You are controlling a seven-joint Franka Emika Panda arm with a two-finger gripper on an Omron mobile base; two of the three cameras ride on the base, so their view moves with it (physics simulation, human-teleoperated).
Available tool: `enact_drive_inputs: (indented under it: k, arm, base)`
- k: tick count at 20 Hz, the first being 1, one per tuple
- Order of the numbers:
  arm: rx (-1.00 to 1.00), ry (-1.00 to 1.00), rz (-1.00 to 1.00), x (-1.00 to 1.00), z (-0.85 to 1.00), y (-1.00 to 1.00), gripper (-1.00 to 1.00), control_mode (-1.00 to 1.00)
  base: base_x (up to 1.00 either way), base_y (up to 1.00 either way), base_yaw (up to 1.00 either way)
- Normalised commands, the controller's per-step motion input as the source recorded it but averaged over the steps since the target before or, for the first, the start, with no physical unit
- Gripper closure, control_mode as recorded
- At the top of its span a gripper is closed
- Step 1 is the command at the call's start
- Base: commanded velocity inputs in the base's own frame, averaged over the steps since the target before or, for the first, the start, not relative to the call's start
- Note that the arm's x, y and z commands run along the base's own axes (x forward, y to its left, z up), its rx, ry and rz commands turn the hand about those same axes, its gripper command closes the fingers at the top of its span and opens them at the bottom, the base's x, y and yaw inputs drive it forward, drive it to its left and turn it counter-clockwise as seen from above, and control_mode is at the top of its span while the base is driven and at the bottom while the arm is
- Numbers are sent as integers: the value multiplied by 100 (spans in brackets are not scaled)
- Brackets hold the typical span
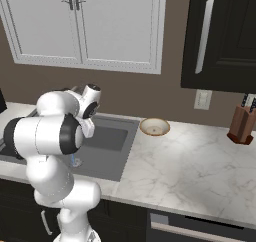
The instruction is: Rinse each bowl for a few seconds and place them down in the sink or on the counter.
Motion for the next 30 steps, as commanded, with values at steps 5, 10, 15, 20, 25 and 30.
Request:
enact_drive_inputs:
  k: [5,10,15,20,25,30]
  arm:
    - [-2,-3,-4,-14,18,-15,100,-100]
    - [-3,-3,-8,-15,22,-19,100,-100]
    - [-3,-2,-13,-10,17,-20,100,-100]
    - [-4,-2,-17,-2,12,-12,100,-100]
    - [-6,-3,-18,0,6,-7,100,-100]
    - [-8,-4,-20,0,2,-2,100,-100]
  base:
    - [0,0,0]
    - [0,0,0]
    - [0,0,0]
    - [0,0,0]
    - [0,0,0]
    - [0,0,0]
